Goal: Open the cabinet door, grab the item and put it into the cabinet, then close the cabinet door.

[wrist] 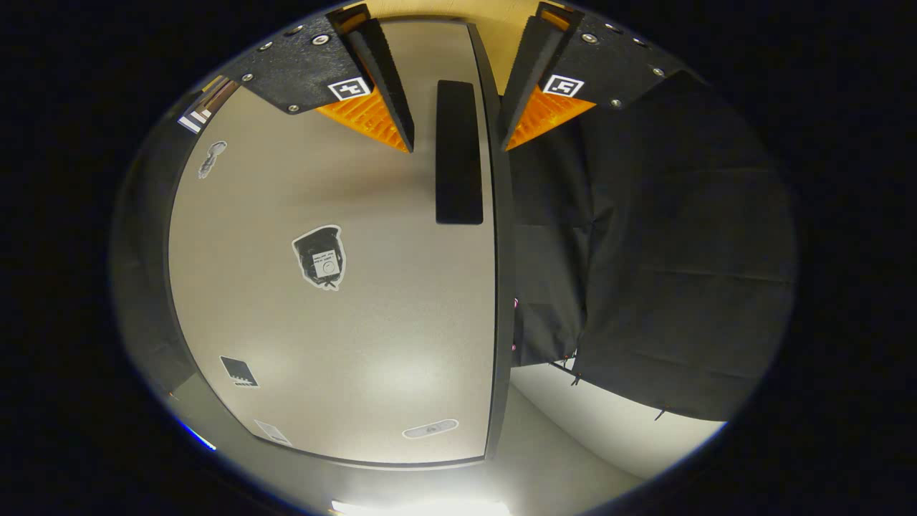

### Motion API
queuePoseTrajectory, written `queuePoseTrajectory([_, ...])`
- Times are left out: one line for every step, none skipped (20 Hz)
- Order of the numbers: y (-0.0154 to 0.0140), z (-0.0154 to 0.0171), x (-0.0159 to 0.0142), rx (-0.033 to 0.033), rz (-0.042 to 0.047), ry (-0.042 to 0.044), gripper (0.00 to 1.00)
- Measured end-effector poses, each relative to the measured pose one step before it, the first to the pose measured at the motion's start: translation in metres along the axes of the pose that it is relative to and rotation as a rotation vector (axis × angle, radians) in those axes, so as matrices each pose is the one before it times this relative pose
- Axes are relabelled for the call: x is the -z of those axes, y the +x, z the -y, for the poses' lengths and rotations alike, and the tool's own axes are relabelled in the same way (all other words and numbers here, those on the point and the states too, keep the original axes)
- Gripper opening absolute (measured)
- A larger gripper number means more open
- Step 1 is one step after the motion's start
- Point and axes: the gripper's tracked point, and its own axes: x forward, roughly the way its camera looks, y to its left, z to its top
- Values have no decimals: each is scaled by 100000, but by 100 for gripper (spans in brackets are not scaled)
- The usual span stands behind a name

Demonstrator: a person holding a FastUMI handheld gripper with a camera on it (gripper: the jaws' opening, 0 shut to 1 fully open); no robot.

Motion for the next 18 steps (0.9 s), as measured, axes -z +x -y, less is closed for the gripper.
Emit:
queuePoseTrajectory([545,74,287,673,-1778,426,70])
queuePoseTrajectory([613,-139,352,-22,-2119,629,65])
queuePoseTrajectory([379,-77,380,-138,-2244,344,62])
queuePoseTrajectory([325,69,638,451,-2813,135,54])
queuePoseTrajectory([148,-21,-342,-196,1761,7,46])
queuePoseTrajectory([-165,16,331,-278,-1661,-1360,34])
queuePoseTrajectory([-90,-39,-264,-375,882,-469,31])
queuePoseTrajectory([-168,-42,183,-1146,-965,56,28])
queuePoseTrajectory([-67,-46,66,-663,-673,269,27])
queuePoseTrajectory([-109,48,-22,-753,-406,-44,26])
queuePoseTrajectory([-203,71,-35,-886,-75,-308,26])
queuePoseTrajectory([-176,3,138,-982,-439,79,26])
queuePoseTrajectory([-269,-7,-70,-772,360,420,26])
queuePoseTrajectory([-330,-37,49,-1083,-387,319,26])
queuePoseTrajectory([-164,0,-61,-1103,143,295,26])
queuePoseTrajectory([-86,152,160,-1121,-193,11,26])
queuePoseTrajectory([-206,137,-15,-805,101,-22,26])
queuePoseTrajectory([-283,28,96,-920,26,257,26])
